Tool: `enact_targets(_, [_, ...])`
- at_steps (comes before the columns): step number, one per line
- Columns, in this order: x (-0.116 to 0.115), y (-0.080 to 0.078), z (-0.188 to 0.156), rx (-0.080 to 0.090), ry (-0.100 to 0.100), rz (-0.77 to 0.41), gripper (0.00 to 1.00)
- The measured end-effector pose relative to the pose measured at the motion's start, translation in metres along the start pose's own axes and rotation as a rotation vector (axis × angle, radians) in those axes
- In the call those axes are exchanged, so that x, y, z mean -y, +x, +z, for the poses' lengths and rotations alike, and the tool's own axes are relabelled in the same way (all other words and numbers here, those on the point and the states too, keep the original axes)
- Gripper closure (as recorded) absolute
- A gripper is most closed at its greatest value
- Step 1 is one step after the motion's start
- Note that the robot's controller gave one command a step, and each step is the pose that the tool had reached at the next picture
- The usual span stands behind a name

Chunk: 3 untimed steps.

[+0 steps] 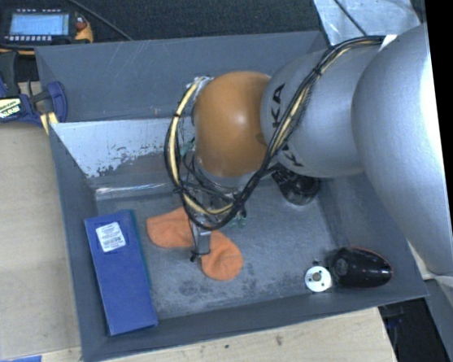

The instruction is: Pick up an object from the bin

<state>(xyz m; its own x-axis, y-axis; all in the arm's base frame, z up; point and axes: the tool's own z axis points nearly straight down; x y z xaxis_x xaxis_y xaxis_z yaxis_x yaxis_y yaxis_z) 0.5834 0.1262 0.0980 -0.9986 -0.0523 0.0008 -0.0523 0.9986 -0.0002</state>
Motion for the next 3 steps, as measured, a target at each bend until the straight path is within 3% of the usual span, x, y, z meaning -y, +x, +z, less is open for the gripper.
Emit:
enact_targets(1, [-0.002,-0.002,-0.032,0.008,-0.002,0.005,0.0])
enact_targets(2, [0.007,0.005,0.025,0.005,-0.001,0.19,0.0])
enact_targets(3, [0.007,-0.003,0.027,0.007,-0.001,-0.027,1.0])
